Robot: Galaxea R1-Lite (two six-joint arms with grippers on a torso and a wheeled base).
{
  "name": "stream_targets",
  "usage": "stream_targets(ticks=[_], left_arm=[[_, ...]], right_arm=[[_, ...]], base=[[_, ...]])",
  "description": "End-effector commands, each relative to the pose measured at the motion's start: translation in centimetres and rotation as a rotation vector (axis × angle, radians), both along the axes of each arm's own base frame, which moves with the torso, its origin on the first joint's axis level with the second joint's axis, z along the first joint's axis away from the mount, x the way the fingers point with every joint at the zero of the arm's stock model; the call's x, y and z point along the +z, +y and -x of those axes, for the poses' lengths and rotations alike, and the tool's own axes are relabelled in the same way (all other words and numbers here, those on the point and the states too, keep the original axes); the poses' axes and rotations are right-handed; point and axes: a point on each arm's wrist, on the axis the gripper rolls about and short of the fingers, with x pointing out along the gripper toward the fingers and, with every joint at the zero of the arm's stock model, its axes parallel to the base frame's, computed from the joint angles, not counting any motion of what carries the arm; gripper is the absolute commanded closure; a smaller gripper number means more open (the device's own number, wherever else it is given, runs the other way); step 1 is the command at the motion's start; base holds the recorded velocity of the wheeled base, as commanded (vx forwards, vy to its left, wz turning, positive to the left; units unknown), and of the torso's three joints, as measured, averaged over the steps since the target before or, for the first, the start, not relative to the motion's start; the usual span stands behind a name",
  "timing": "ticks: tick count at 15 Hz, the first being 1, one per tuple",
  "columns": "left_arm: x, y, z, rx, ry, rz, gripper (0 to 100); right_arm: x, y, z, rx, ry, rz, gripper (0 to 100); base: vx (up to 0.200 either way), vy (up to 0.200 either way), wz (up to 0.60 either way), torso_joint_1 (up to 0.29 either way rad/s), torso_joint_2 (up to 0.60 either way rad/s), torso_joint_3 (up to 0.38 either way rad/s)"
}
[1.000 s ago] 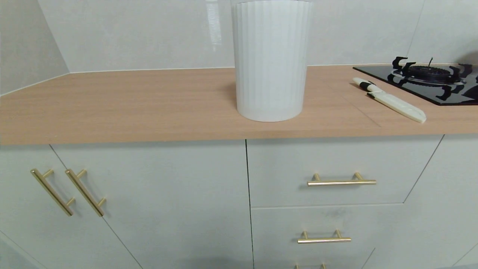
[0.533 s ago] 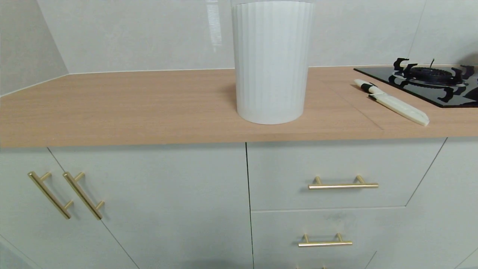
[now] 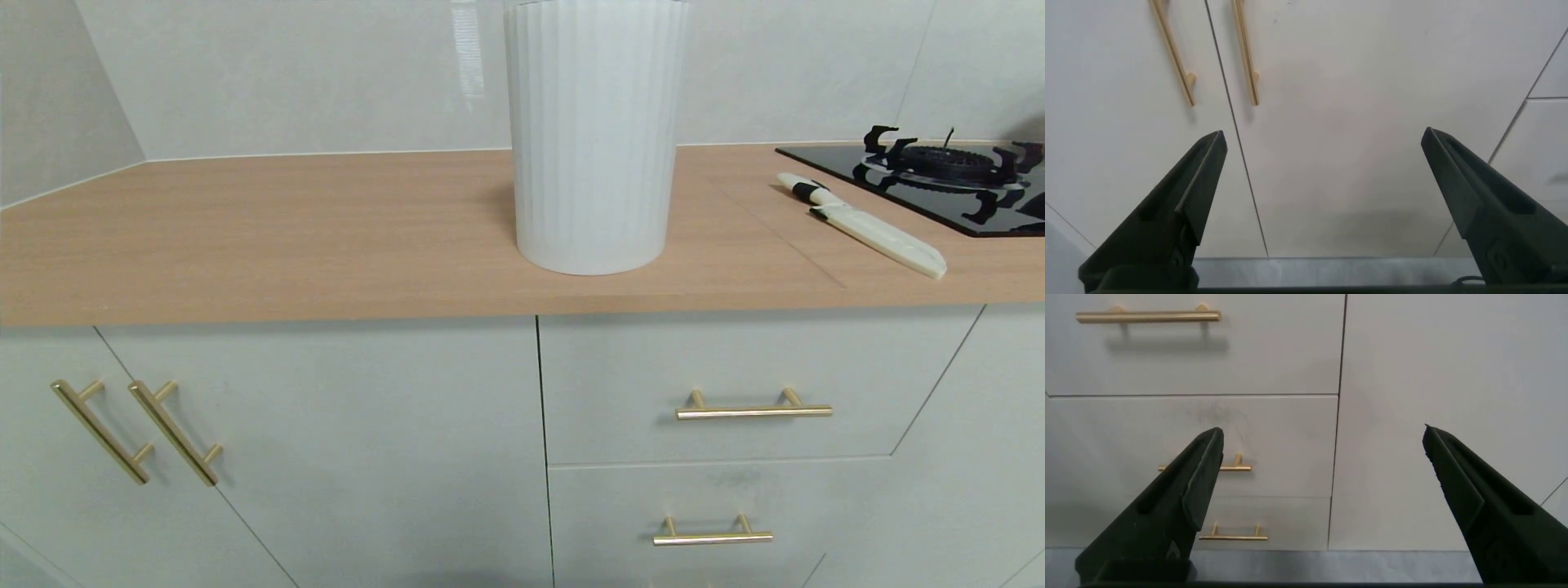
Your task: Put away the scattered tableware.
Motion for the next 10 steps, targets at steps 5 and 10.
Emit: stream_targets(ticks=[5,10], left_arm=[[0.01,0.0,0.0,0.0,0.0,0.0,0],[0.01,0.0,0.0,0.0,0.0,0.001,0]], right_arm=[[0.01,0.0,-0.01,0.001,0.001,0.001,0],[0.0,0.0,0.0,0.001,0.0,0.001,0]], base=[[0.0,0.0,0.0,0.006,-0.11,-0.136],[0.0,0.0,0.0,0.072,-0.44,-0.347]])
